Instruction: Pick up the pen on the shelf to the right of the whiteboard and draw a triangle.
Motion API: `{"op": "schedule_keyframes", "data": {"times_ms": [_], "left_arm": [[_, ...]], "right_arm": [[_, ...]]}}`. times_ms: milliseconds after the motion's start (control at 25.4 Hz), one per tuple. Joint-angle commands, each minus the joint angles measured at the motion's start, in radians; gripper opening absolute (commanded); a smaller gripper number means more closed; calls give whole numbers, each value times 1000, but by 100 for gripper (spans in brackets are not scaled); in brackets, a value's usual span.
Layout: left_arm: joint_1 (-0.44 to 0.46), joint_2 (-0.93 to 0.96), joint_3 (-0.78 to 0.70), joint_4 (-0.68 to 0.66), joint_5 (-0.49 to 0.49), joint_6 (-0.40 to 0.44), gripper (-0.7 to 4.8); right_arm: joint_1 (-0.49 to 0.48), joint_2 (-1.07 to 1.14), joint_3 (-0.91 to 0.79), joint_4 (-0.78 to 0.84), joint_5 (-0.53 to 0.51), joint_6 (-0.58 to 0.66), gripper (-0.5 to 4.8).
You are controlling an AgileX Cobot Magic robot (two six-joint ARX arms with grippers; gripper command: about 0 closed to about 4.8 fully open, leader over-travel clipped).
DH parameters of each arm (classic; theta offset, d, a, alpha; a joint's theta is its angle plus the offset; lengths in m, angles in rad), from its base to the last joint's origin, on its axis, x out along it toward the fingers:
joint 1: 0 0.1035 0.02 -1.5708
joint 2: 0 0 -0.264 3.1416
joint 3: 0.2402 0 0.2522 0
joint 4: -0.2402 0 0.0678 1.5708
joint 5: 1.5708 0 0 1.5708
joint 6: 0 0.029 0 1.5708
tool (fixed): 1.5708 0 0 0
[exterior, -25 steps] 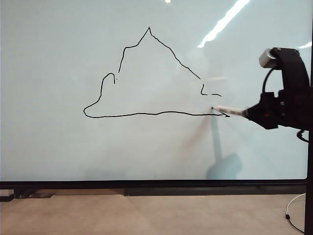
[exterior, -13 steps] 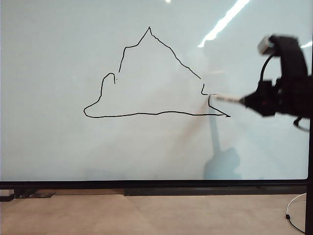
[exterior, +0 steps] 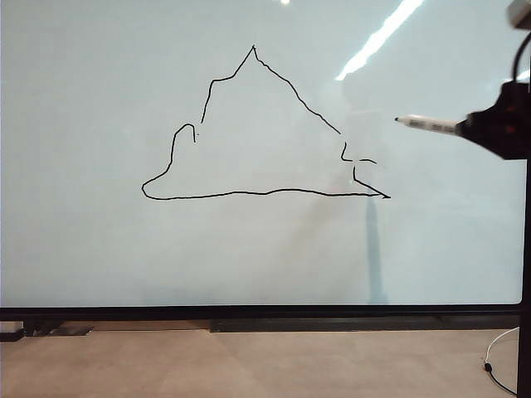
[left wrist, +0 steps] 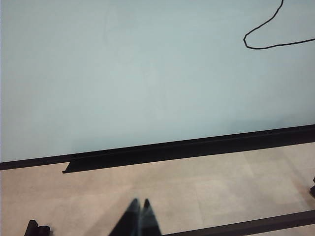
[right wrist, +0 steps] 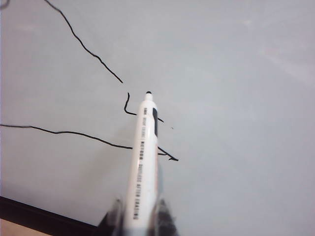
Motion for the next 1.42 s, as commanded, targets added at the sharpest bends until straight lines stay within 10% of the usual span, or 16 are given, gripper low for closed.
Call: {"op": "schedule_keyframes", "data": {"times_ms": [39, 550, 1140, 1415], "left_arm": [[0, 0, 3, 9, 3, 1, -5], [0, 0, 3, 9, 3, 1, -5], [0, 0, 3, 9, 3, 1, -5], [0, 0, 3, 9, 3, 1, -5]], "right_arm": [[1, -90, -52, 15, 24, 55, -9], [-43, -328, -127, -227, 45, -37, -8], [-410, -519, -127, -384, -234, 6, -9], [-425, -736, -127, -629, -198, -11, -9]]}}
